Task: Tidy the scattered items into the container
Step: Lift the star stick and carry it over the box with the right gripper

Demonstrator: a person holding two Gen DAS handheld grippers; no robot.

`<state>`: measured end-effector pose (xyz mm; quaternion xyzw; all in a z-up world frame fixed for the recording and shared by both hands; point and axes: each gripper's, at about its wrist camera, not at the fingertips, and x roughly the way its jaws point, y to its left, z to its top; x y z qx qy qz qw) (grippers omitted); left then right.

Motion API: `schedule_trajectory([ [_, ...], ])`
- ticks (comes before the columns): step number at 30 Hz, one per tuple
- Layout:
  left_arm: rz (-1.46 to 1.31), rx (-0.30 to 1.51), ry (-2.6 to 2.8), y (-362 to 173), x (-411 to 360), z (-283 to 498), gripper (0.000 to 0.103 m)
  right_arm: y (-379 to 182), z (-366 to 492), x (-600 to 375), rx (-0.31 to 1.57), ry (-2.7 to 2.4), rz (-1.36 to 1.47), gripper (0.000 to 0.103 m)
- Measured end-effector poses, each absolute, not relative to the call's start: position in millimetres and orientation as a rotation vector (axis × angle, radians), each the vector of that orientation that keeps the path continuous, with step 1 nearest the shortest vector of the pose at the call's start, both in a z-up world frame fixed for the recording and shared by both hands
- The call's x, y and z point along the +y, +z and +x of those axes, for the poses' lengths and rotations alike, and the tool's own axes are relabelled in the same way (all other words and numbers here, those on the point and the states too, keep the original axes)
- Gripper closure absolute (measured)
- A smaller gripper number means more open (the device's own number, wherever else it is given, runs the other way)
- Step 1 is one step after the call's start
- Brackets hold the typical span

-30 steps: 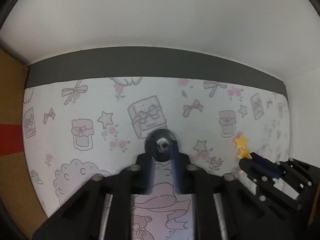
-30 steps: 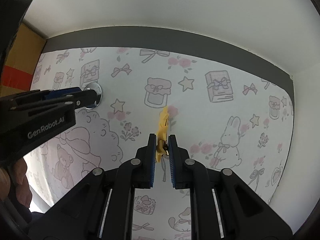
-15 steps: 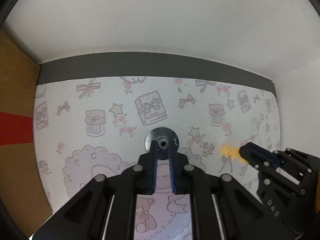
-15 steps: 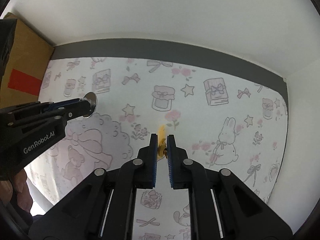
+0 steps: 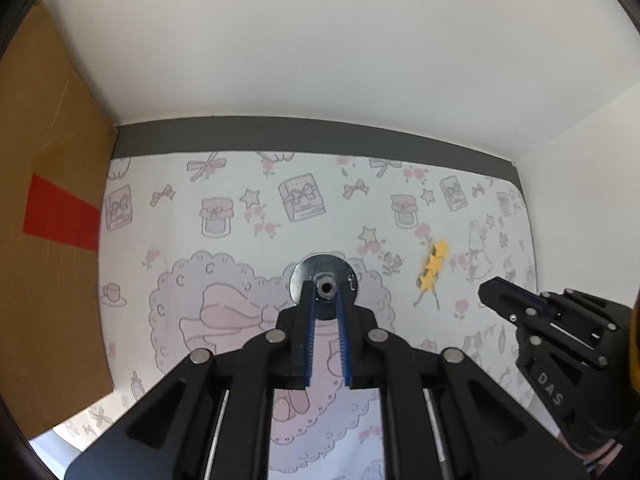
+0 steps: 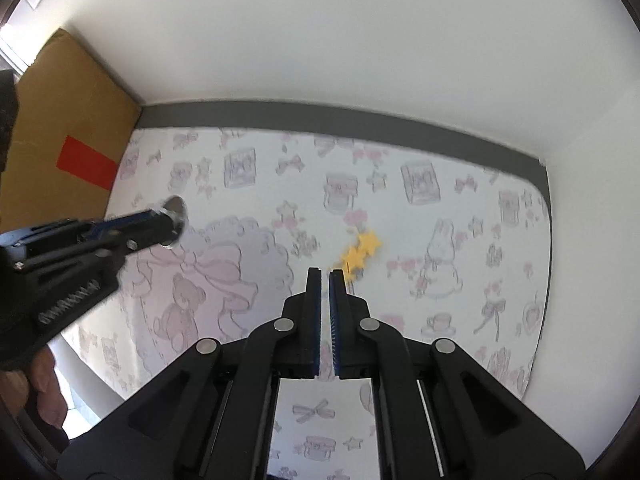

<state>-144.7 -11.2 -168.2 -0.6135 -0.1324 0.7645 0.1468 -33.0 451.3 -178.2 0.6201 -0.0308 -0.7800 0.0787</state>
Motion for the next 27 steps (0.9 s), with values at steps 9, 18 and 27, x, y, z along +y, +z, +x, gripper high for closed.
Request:
schedule_trajectory([
  [9, -1.816, -0.367, 2.167, -189.1, -6.2, -148.4, 0.093, -210.8, -34.3, 466.0, -0.151, -2.29, 1.968, 0.077],
  [18, -1.88, -0.312, 2.108, -217.9, 6.9, -167.7, 0.093, -248.0, -63.1, 463.2, -0.173, -2.229, 2.039, 0.068],
  [27, -1.911, -0.304, 2.083, -233.1, 11.1, -172.5, 0.093, -266.1, -73.5, 453.3, -0.098, -2.199, 2.053, 0.072],
])
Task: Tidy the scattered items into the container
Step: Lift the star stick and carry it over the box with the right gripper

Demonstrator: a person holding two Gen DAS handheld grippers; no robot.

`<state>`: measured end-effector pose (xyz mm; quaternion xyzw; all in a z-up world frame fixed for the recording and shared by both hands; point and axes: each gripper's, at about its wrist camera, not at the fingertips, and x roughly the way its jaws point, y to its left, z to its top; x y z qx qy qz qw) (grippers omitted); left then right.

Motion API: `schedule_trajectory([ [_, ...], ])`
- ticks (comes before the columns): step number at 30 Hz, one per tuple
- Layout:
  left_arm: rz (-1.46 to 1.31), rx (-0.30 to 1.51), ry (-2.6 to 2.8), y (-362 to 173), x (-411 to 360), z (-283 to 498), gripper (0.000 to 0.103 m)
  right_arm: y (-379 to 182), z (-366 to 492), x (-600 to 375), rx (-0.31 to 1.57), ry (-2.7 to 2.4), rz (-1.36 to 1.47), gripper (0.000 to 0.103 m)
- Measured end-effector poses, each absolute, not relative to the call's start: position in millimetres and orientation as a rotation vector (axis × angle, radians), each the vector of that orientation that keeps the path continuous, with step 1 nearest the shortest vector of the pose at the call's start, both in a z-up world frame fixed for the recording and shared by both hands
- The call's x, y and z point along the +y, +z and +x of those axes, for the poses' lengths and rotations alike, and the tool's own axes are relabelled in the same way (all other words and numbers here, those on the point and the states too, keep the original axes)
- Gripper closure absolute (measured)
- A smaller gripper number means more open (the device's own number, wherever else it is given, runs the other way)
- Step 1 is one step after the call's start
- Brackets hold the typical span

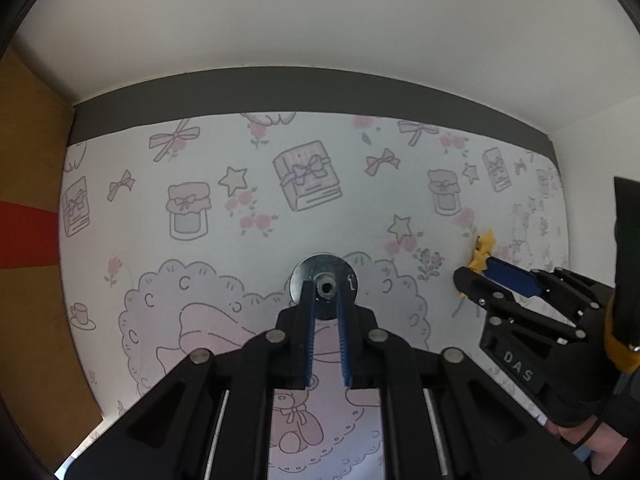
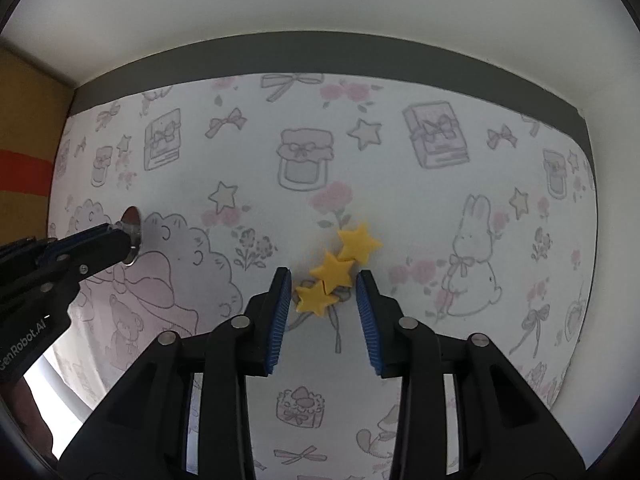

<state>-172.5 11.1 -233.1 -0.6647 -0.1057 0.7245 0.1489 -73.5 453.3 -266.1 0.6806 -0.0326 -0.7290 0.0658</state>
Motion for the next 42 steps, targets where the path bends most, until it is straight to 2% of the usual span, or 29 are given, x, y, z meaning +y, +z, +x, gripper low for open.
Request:
schedule_trajectory([
  [8, -1.878, -0.304, 2.104, -220.3, 8.4, -163.2, 0.093, -266.4, -62.7, 448.1, -0.068, -2.181, 2.048, 0.073],
  [14, -1.816, -0.294, 2.156, -195.3, 2.9, -153.3, 0.092, -238.7, -47.1, 440.0, -0.085, -2.238, 1.984, 0.073],
  [33, -1.477, -0.331, 2.42, -65.3, -51.3, -115.3, 0.092, -77.3, -25.2, 406.3, -0.072, -2.478, 1.594, 0.073],
  [42, -1.379, -0.372, 2.54, -27.1, -97.4, -94.1, 0.092, -20.4, -21.2, 368.0, -0.024, -2.525, 1.429, 0.073],
])
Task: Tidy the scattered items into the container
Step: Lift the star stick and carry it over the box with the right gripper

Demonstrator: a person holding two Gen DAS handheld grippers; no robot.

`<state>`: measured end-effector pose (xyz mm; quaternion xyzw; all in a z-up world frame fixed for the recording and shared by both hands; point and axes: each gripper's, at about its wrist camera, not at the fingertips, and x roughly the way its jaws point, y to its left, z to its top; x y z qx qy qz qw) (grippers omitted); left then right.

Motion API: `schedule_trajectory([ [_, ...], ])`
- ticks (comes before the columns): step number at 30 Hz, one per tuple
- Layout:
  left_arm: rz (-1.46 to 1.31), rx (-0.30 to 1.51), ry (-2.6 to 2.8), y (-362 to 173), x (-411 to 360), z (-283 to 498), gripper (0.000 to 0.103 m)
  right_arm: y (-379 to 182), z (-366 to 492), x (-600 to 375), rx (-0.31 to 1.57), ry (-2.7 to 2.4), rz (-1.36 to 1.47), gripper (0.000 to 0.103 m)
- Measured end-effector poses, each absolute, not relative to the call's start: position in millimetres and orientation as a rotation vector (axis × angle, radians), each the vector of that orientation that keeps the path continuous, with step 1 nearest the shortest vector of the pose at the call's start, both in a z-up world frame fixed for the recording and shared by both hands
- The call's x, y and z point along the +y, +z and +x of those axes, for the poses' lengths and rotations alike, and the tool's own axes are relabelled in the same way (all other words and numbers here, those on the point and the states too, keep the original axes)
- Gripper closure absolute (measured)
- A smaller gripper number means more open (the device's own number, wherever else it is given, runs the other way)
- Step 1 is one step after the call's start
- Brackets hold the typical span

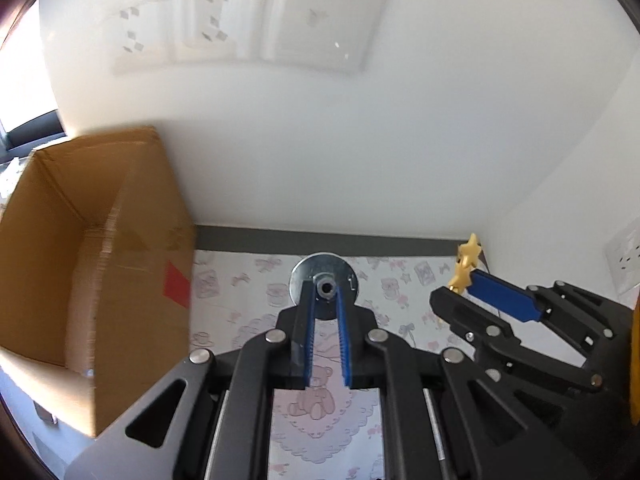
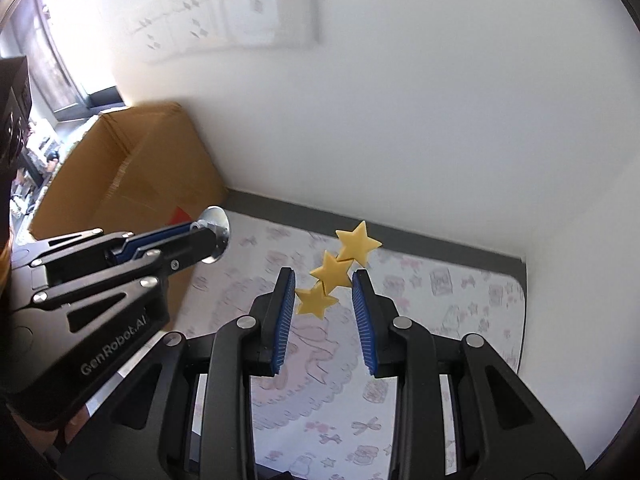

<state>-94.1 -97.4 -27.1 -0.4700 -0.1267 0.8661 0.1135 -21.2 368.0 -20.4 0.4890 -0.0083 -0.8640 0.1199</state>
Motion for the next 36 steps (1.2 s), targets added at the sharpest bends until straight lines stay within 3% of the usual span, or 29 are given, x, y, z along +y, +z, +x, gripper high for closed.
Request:
schedule_trajectory([
  [13, -1.361, -0.503, 2.708, -12.0, -207.4, -74.1, 0.092, 13.4, -23.0, 271.2, 0.063, -2.45, 1.281, 0.073],
  [36, -1.474, -0.663, 2.776, -66.5, -355.7, -90.5, 0.092, 4.5, -54.6, 105.9, 0.155, -2.285, 1.264, 0.073],
])
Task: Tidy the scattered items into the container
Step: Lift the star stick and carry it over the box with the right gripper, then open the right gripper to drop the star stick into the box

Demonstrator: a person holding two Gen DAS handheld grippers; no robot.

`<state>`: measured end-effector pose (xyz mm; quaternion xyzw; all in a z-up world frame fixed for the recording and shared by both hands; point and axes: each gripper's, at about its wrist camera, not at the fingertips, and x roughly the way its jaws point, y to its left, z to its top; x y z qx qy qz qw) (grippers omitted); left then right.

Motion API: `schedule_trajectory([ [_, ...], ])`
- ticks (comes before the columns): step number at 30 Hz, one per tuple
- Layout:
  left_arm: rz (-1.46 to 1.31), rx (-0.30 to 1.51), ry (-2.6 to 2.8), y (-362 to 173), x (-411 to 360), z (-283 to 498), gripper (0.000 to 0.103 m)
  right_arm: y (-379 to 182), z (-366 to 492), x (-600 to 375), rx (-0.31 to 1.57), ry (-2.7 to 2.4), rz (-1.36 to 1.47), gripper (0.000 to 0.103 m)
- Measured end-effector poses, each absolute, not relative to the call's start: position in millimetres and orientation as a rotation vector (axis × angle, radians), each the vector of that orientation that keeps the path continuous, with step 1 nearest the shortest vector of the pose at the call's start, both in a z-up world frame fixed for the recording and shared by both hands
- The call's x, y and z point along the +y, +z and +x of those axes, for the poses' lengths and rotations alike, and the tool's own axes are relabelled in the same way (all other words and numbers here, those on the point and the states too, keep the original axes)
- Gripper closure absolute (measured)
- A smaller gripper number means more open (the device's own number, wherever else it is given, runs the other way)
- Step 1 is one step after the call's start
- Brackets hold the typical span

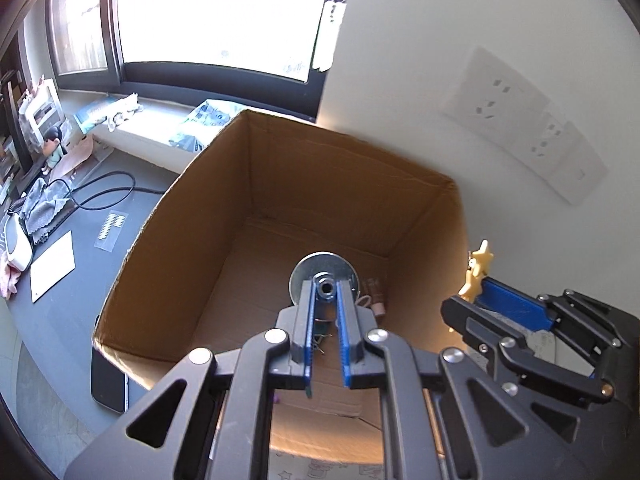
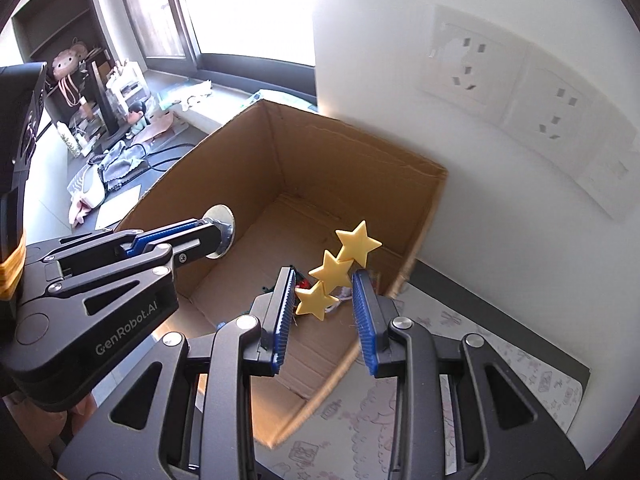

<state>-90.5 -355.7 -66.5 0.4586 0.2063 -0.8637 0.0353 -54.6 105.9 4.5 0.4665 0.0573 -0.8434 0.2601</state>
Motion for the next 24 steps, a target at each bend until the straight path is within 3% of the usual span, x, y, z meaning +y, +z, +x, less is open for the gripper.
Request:
schedule_trajectory([
  [14, 1.583, 0.692, -2.552, -128.9, -367.4, -120.8, 0.092, -43.6, -85.7, 75.4, 0.173, -2.206, 1.399, 0.073],
  [24, 1.67, 0.708, -2.512, -145.9, -364.8, -129.8, 0.092, -62.7, -93.4, 68.1, 0.184, -2.167, 1.452, 0.072],
])
